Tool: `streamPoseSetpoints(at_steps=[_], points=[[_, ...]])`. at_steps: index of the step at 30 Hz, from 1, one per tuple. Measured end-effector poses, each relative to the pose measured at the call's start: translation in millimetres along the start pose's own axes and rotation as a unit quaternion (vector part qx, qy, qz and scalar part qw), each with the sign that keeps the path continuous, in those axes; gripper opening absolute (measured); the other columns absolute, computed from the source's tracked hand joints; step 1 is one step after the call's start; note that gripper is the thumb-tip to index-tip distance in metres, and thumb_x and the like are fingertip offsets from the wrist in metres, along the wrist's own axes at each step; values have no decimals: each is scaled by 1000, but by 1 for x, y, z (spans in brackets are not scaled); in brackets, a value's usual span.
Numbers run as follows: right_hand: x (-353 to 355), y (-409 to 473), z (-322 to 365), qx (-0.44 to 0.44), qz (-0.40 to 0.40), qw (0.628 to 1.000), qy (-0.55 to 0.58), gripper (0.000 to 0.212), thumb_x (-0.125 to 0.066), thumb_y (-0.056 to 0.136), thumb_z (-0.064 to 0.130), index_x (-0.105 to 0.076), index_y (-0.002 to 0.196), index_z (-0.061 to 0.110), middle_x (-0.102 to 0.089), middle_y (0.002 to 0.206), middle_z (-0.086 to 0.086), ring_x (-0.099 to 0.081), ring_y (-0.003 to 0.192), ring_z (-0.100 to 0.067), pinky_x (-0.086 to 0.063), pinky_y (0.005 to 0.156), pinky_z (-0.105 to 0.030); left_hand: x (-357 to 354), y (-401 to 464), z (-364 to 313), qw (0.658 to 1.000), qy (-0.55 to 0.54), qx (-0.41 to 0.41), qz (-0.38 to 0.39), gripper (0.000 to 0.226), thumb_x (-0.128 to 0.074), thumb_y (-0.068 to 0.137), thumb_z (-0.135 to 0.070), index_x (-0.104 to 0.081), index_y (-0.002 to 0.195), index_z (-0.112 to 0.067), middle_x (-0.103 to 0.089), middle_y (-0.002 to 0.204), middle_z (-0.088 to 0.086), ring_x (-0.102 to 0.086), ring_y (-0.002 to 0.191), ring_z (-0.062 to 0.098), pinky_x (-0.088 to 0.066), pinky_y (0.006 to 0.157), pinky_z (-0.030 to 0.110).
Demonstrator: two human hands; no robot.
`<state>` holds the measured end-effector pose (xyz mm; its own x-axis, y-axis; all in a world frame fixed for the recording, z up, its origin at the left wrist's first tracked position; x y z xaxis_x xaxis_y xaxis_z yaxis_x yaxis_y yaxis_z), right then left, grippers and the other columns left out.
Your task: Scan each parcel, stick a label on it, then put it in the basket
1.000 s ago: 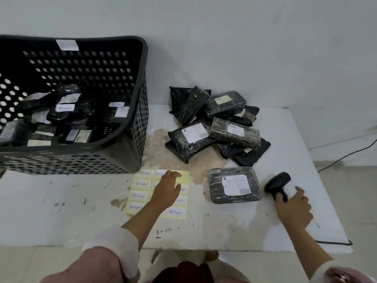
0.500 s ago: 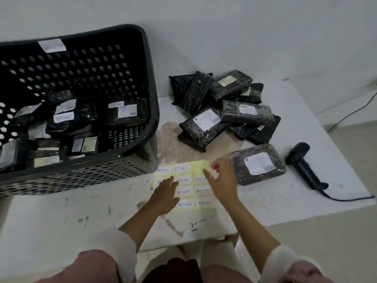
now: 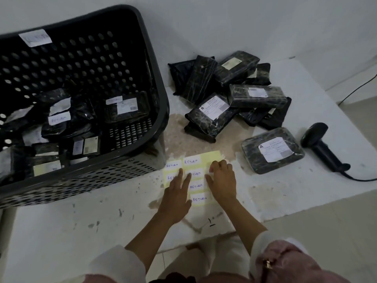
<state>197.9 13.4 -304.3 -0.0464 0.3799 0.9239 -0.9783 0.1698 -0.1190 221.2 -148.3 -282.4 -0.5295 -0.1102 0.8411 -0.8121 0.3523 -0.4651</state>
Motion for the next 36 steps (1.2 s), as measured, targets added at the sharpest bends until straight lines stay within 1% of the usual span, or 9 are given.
streamPoseSetpoints(at_steps=[3, 7, 13, 18, 22, 25, 27, 31, 36], points=[[4, 0, 7, 23, 2, 999, -42, 20, -58, 90, 20, -56, 108, 10, -55, 109, -8, -51, 98, -28, -43, 78, -36, 0, 1, 1, 1000, 13, 5, 12, 78, -46, 97, -33, 8, 152, -23, 19, 159, 6, 0, 148, 26, -20, 117, 39], [8, -3, 20, 56, -21, 990, -129, 18, -76, 67, 3, -67, 82, 8, -62, 79, -8, -59, 68, -26, -48, 55, -33, 3, 5, -5, 999, 47, 10, 24, 74, -46, 97, -33, 3, 152, -26, 19, 159, 7, 0, 147, 30, -25, 114, 42], [-1, 3, 16, 46, 13, 992, -116, 20, -52, 90, 1, -59, 109, 2, -58, 106, -14, -55, 95, -27, -47, 78, -34, 8, 8, -17, 994, 84, 8, 64, 75, -47, 97, -30, 5, 150, -38, 25, 157, 6, 0, 145, 40, -34, 108, 46], [5, 12, -1, -1, 21, 1000, -13, 21, -39, 94, 6, -51, 110, 0, -57, 109, -16, -53, 101, -29, -43, 80, -33, 12, 13, -21, 992, 82, 20, 97, 73, -47, 97, -30, 2, 151, -38, 21, 158, 6, 0, 145, 40, -41, 101, 45], [17, 17, -15, -57, 20, 990, 127, 16, -43, 97, 14, -51, 98, 0, -61, 85, -13, -57, 76, -27, -43, 64, -35, 16, 17, -26, 984, 122, 40, 123, 70, -47, 97, -31, -1, 151, -36, 16, 158, 10, -6, 143, 41, -28, 111, 50], [21, 18, -22, -87, 26, 974, 207, 15, -44, 98, 14, -49, 96, 0, -50, 64, 0, -51, 62, -21, -34, 52, -28, 22, 23, -35, 981, 171, 38, 88, 62, -48, 96, -28, -15, 149, -28, 6, 158, 15, -11, 142, 38, -16, 115, 49], [23, 17, -25, -99, 23, 965, 241, 10, -46, 97, 13, -50, 92, 5, -50, 63, 0, -48, 59, -17, -31, 46, -20, 24, 28, -45, 984, 175, 7, 38, 60, -49, 95, -25, -20, 147, -19, 4, 158, 15, -11, 142, 36, -15, 116, 47], [24, 15, -28, -102, 13, 957, 272, 5, -54, 92, 9, -51, 88, 10, -62, 74, -8, -53, 61, -15, -36, 51, -19, 16, 34, -49, 990, 85, -68, 91, 76, -45, 98, -28, 7, 152, -13, 19, 159, 4, 11, 147, 29, -6, 121, 41], [29, 17, -29, -134, -6, 946, 295, 22, -52, 89, 0, -50, 109, 7, -60, 74, -4, -55, 61, -16, -38, 51, -18, 13, 37, -39, 978, 126, -59, 158, 83, -47, 97, -30, 15, 150, -11, 27, 157, 1, 16, 147, 27, -10, 121, 42]])
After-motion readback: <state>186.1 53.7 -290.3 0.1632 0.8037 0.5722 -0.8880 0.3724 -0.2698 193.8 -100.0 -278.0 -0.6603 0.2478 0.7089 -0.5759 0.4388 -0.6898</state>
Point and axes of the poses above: each hand's wrist, its own y-axis towards the middle knuckle, its own x-axis out of the back of the hand, z = x × y, the point moved 2 cm from there along y, towards the middle knuckle
